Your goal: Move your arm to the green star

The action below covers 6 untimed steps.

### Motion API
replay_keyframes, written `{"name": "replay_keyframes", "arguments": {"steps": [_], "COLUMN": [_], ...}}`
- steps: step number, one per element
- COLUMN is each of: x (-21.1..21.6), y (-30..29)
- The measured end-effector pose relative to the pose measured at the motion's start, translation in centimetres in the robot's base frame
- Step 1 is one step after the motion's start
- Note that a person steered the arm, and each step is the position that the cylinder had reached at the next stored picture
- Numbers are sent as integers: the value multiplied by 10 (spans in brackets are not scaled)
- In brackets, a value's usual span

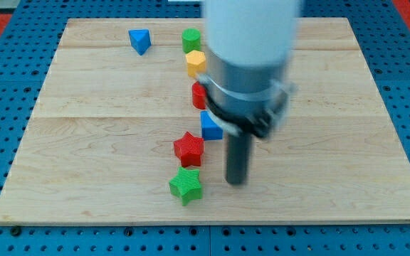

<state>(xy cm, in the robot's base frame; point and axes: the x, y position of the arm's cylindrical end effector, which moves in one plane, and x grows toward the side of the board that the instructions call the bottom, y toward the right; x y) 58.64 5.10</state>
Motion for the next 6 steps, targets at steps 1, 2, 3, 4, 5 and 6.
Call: {"name": "replay_keyframes", "arguments": {"steps": [1,2,3,4,5,6], "x": [31,33,8,-10,2,5], "y": [-10,-127,-210,-139,-103,-123]}}
